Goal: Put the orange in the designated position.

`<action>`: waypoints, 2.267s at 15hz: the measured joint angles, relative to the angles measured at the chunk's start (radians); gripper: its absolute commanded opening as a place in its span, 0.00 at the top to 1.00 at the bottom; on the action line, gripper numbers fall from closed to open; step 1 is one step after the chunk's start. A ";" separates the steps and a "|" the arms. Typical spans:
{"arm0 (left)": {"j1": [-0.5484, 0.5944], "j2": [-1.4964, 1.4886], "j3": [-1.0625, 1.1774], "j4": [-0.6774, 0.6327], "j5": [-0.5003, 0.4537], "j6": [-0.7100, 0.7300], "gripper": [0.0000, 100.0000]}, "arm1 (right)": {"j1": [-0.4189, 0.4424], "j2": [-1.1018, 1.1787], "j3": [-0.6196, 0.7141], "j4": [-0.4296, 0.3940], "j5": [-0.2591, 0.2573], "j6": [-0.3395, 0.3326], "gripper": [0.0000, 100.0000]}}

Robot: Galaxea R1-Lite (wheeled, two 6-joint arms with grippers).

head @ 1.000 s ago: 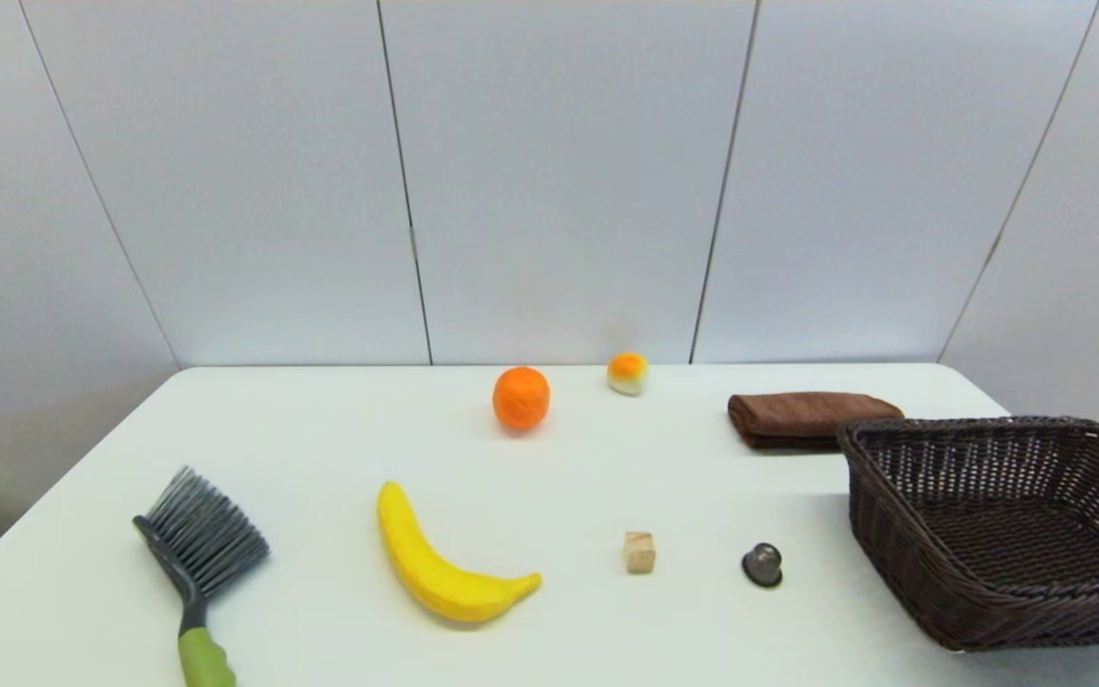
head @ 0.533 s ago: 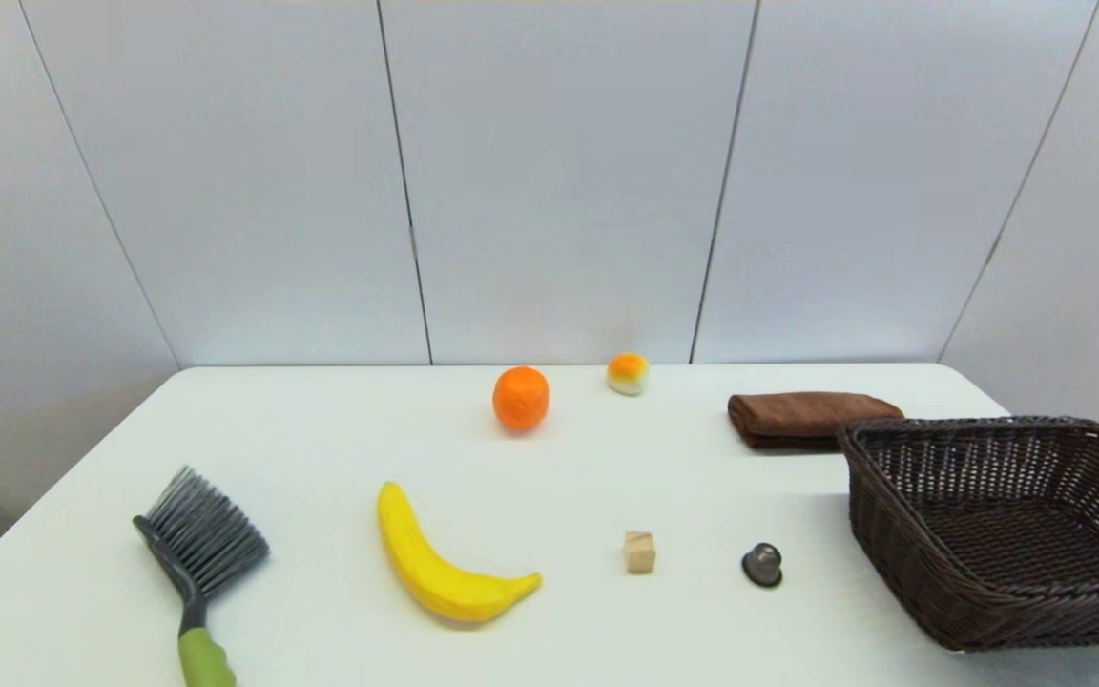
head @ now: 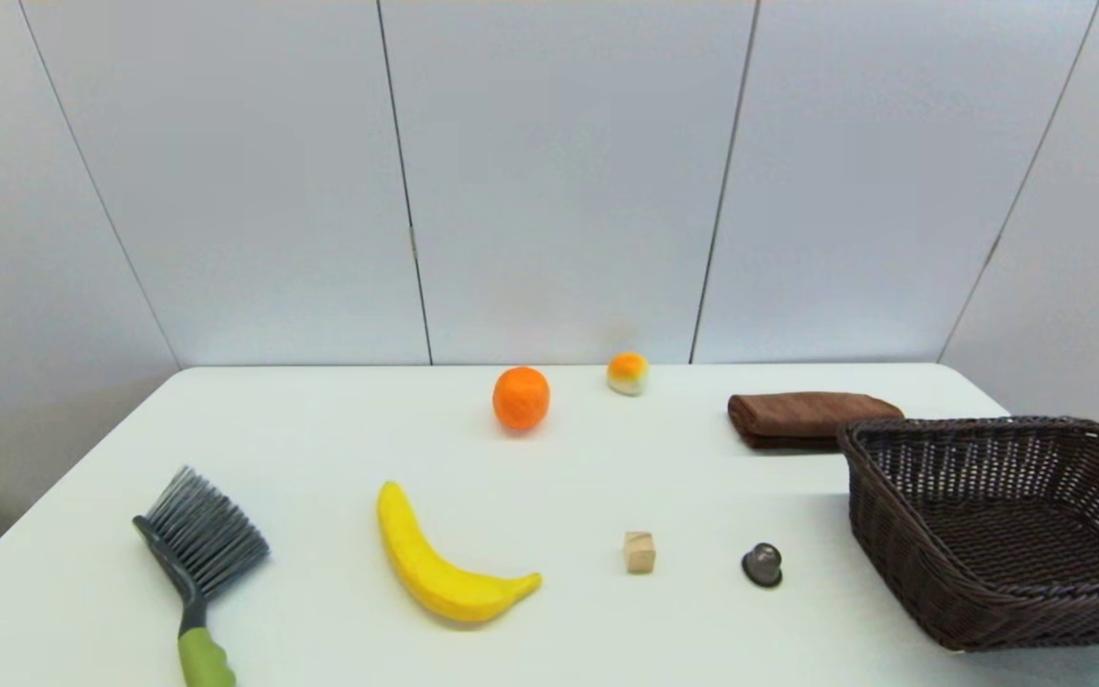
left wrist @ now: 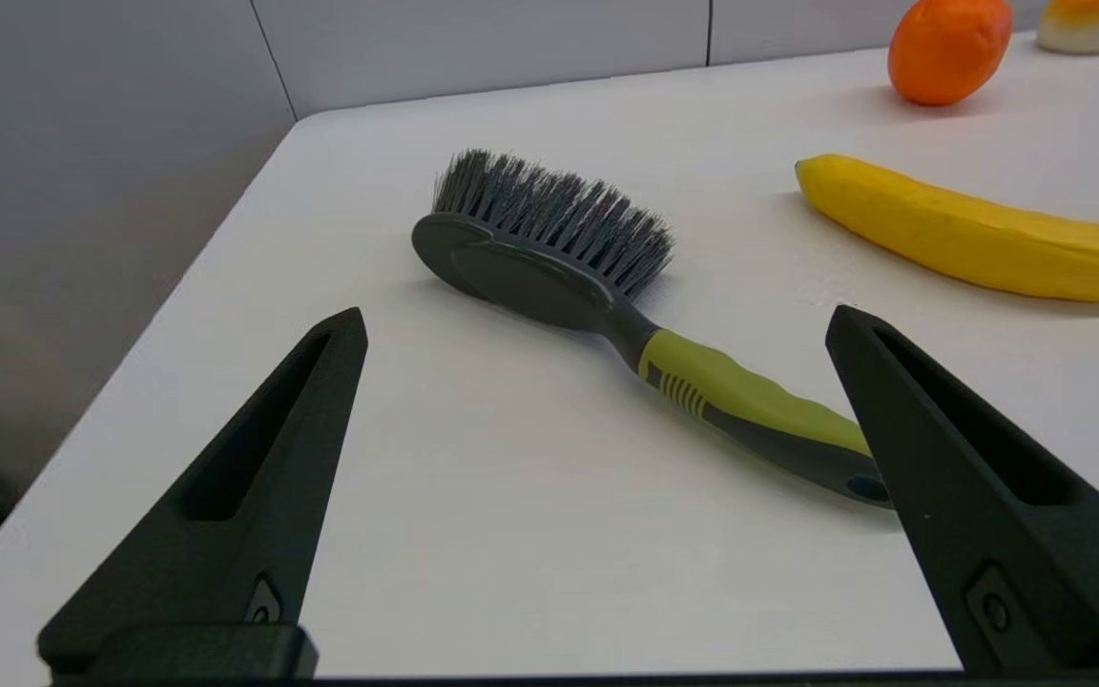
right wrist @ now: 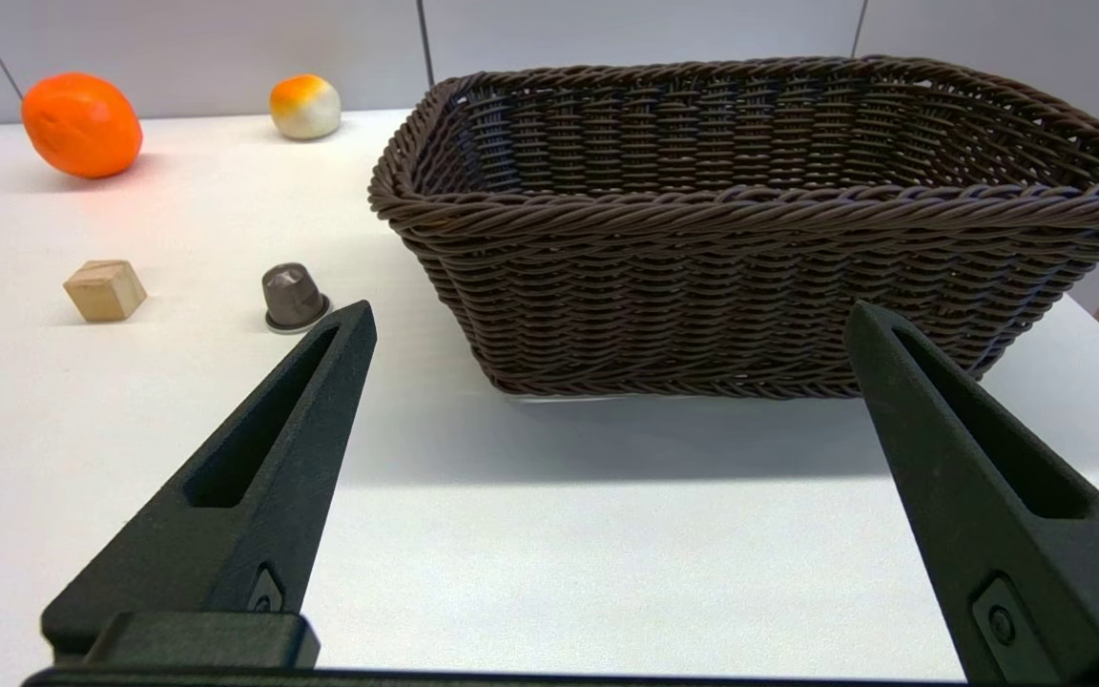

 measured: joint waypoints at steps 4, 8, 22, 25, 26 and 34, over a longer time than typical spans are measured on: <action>0.001 0.151 -0.119 -0.009 -0.029 0.016 0.00 | 0.000 0.000 0.000 0.000 0.000 0.000 0.00; -0.009 0.368 -0.293 -0.033 -0.073 0.040 0.00 | 0.000 0.000 0.000 0.000 0.000 0.000 0.00; -0.297 1.432 -1.107 -0.057 -0.090 0.045 0.00 | 0.000 0.000 0.000 0.000 0.000 0.000 0.00; -0.369 1.679 -1.294 -0.078 -0.090 0.044 0.00 | 0.000 0.000 0.000 0.000 0.000 0.000 0.00; -0.390 1.752 -1.340 -0.105 -0.094 0.043 0.00 | 0.000 0.000 0.000 0.000 0.000 0.000 0.00; -0.453 2.161 -1.540 -0.155 -0.288 0.032 0.00 | 0.000 0.000 0.000 0.000 0.000 0.000 0.00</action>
